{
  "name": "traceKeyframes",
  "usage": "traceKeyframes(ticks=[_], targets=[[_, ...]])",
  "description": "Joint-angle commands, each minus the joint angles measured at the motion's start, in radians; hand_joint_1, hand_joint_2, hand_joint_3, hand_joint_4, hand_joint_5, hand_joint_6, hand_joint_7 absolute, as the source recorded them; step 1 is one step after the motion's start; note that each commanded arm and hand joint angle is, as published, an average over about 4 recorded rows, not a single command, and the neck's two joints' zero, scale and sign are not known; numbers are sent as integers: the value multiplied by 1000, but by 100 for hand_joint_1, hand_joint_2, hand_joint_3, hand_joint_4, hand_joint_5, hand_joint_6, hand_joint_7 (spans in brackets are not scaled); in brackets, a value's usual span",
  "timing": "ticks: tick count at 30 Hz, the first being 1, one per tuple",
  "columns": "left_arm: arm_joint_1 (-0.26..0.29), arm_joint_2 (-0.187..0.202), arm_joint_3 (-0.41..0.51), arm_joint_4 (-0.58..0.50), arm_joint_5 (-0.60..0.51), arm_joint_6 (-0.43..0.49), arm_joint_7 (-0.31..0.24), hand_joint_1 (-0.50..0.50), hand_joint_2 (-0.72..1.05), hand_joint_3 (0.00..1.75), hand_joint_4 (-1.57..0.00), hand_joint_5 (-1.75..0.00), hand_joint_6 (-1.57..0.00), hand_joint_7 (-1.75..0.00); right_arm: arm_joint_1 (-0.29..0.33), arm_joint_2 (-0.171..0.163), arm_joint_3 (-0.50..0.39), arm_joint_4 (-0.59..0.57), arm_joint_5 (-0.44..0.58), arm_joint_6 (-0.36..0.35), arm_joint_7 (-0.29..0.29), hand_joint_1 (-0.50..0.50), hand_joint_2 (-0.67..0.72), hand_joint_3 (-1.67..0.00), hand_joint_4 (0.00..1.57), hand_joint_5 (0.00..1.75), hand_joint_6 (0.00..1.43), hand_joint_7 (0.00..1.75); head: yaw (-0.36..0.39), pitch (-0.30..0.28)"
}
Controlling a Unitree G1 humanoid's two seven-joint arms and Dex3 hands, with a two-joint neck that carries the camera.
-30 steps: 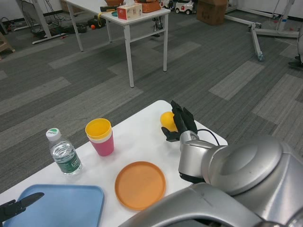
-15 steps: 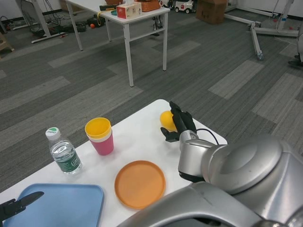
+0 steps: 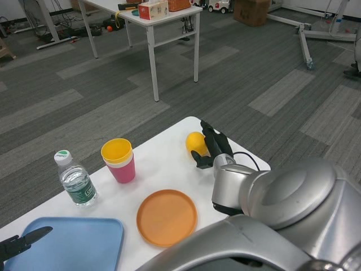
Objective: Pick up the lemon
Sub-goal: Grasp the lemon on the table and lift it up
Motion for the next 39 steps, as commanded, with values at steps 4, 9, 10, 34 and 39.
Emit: traceKeyframes(ticks=[4, 9, 10, 34, 39], targets=[[-12, 3, 2, 8, -8, 1, -3, -12, -28, 9, 0, 0, 0, -7, 15, 11, -7, 3, -2, 2, 12, -46, -41, -119, 0, 116, 0, 7, 9, -5], [-23, 3, 0, 22, -16, 1, -3, -12, -28, 9, 0, 0, 0, -7, 16, 12, -6, 3, -1, 1, 11, -46, -41, -119, 0, 107, 0, 7, 12, -9], [-26, 3, -1, 25, -18, 1, -3, -12, -28, 9, 0, 0, 0, -7, 16, 12, -6, 3, 0, 1, 10, -46, -41, -119, 0, 104, 0, 7, 12, -9], [-29, -6, -8, 35, -20, 1, -3, -12, -28, 9, 0, 0, 0, -9, -30, -6, 114, -69, -1, 0, -112, -46, -54, -79, 0, 0, 0, 0, 50, -8], [9, -15, 7, -18, 12, -1, -3, -10, -24, 9, 0, 0, 0, -7, -85, 0, 167, -47, -1, 7, -137, -46, -54, -67, 0, 0, 0, 0, 66, 5]])
